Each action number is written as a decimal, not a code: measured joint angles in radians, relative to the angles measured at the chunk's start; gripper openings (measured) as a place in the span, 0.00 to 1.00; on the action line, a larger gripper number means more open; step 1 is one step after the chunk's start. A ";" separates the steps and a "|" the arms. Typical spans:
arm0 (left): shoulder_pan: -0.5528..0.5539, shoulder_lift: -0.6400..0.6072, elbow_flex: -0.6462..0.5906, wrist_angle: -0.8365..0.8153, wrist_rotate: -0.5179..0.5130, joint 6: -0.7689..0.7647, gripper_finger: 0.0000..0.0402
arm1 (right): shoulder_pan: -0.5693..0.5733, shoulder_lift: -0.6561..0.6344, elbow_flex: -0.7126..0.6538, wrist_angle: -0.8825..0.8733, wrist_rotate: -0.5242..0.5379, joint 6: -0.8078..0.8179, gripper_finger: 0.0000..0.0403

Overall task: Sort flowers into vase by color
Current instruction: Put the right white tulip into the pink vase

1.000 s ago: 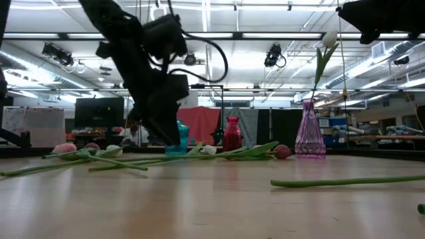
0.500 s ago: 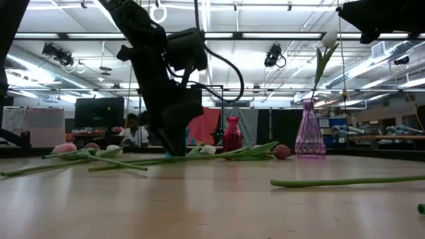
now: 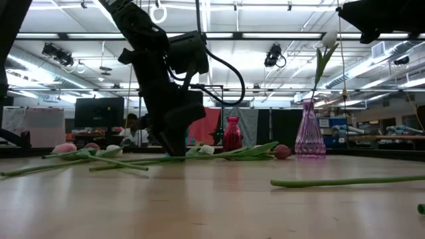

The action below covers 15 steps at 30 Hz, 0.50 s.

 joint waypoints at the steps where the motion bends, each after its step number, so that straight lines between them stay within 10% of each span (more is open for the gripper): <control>1: -0.004 0.000 0.000 -0.002 -0.001 0.000 0.19 | 0.000 0.000 0.000 0.001 0.000 0.003 0.32; 5: -0.029 0.001 -0.001 -0.007 -0.018 0.029 0.03 | 0.000 0.000 0.000 0.004 0.000 0.028 0.32; 15: -0.068 -0.135 -0.006 0.027 -0.098 0.143 0.01 | 0.000 0.000 0.000 -0.003 0.000 0.026 0.32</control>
